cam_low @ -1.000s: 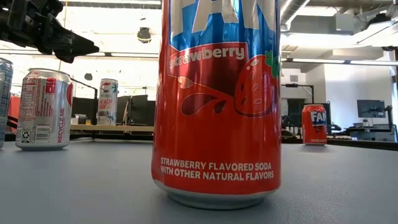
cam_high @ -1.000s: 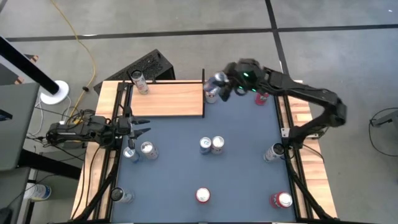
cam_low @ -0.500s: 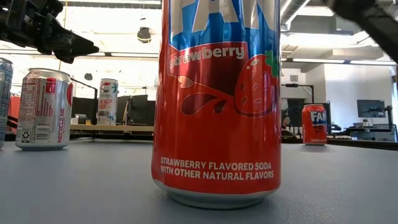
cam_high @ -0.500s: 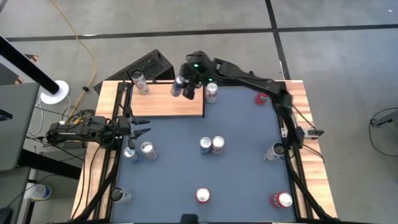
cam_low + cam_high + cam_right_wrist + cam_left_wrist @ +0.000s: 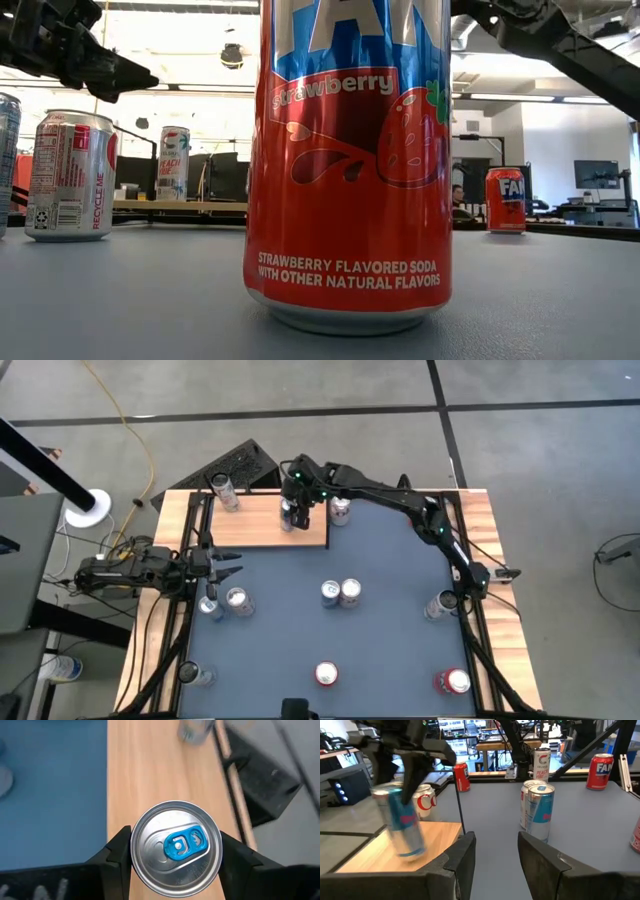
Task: Place canned beverage on shelf
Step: Put the top right blue soda can on the shelf
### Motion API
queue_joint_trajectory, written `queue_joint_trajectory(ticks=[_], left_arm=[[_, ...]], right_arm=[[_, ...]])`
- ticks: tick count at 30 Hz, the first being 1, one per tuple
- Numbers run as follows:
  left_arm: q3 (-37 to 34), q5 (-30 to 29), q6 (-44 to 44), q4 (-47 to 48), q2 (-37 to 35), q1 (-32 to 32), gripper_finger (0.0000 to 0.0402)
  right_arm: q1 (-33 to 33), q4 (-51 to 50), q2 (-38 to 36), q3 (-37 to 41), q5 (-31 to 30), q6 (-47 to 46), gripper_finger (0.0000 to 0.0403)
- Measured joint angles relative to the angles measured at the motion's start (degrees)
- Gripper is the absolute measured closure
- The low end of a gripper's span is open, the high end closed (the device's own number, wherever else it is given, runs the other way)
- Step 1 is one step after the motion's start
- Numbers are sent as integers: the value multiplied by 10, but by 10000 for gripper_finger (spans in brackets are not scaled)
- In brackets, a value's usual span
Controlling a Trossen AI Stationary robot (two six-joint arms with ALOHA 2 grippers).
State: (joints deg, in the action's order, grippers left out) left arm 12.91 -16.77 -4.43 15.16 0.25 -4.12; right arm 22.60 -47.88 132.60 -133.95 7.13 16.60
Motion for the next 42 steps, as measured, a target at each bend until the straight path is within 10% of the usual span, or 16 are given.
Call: queue_joint_trajectory(ticks=[42], left_arm=[[0, 17, 6, 5, 0, 0, 265]], right_arm=[[-6, -31, -34, 0, 4, 0, 75]])
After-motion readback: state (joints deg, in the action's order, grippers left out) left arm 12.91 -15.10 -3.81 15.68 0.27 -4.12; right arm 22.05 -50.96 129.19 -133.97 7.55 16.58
